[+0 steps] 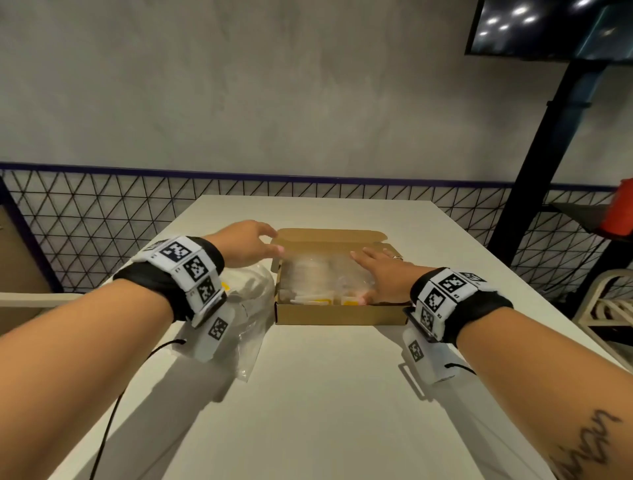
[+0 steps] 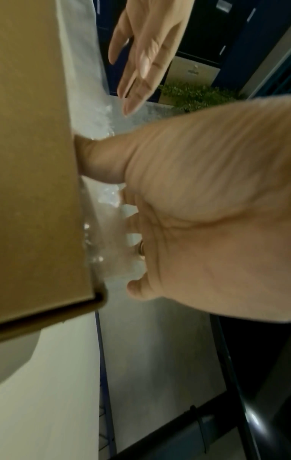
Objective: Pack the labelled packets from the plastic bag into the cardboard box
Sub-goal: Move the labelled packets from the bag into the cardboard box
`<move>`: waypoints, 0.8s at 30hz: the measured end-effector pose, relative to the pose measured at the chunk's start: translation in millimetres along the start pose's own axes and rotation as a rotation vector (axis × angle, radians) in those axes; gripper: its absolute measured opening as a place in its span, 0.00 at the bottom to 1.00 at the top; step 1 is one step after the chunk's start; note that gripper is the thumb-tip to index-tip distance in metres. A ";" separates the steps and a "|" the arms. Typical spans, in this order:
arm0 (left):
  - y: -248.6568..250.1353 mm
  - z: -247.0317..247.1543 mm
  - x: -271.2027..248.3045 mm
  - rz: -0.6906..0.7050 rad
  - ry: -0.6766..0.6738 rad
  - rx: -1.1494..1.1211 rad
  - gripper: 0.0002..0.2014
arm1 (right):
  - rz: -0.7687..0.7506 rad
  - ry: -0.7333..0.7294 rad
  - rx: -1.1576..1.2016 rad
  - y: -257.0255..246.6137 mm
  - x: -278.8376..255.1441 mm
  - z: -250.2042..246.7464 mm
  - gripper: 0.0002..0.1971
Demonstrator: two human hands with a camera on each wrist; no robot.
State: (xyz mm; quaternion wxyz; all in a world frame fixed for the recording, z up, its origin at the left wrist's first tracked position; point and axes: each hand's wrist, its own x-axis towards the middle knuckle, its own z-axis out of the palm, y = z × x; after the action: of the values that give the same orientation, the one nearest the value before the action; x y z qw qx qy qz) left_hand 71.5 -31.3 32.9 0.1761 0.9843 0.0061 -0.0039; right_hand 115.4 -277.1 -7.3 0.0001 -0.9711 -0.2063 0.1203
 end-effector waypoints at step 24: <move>-44.2 20.4 -23.5 -0.283 -0.395 0.563 0.23 | -0.035 0.130 0.139 -21.5 -17.8 -19.0 0.38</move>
State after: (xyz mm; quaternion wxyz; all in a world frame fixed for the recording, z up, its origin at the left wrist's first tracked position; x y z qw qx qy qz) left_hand 47.3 2.8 -1.3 -0.1060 0.9639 0.1070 -0.2195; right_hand 95.4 -263.6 16.4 0.0833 -0.9707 -0.2139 0.0708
